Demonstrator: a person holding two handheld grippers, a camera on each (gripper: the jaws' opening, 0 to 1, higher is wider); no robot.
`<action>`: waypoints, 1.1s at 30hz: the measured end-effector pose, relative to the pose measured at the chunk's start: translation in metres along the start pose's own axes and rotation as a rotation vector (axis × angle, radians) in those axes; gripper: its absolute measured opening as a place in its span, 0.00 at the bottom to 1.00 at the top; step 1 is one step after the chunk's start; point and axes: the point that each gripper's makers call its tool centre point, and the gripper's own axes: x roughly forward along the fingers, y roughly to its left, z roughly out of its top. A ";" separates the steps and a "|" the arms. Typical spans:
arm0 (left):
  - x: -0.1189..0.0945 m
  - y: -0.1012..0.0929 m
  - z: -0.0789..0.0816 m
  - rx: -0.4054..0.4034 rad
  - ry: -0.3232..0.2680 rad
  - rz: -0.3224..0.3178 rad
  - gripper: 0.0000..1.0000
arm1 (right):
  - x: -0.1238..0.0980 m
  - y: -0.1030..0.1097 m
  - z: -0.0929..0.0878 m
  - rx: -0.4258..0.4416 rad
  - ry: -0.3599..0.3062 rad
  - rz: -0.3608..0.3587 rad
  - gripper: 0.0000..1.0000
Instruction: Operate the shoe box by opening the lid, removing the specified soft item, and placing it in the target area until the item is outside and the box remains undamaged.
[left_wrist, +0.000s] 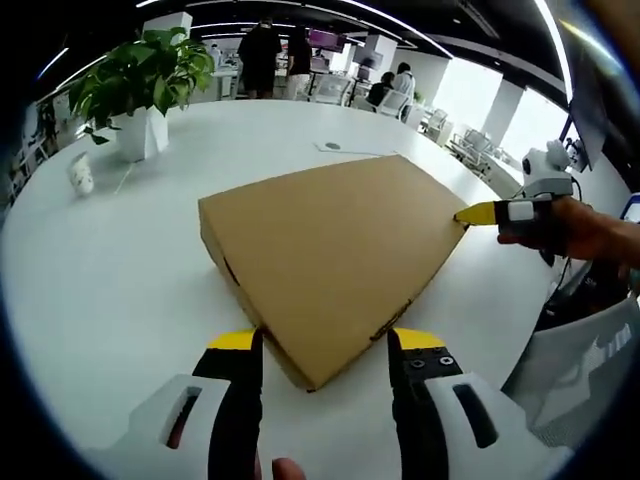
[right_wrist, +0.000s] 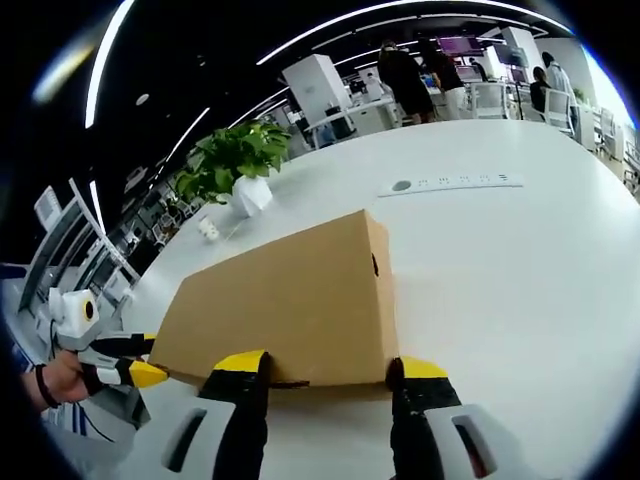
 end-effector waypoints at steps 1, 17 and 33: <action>-0.001 0.000 -0.001 -0.002 -0.001 0.001 0.51 | 0.000 0.000 0.000 0.000 -0.002 0.000 0.45; -0.013 0.005 -0.010 -0.025 -0.023 -0.005 0.51 | -0.002 0.008 -0.008 -0.024 -0.031 0.059 0.47; -0.018 0.006 -0.009 -0.071 -0.064 -0.036 0.49 | -0.007 0.018 -0.020 -0.259 -0.022 0.121 0.55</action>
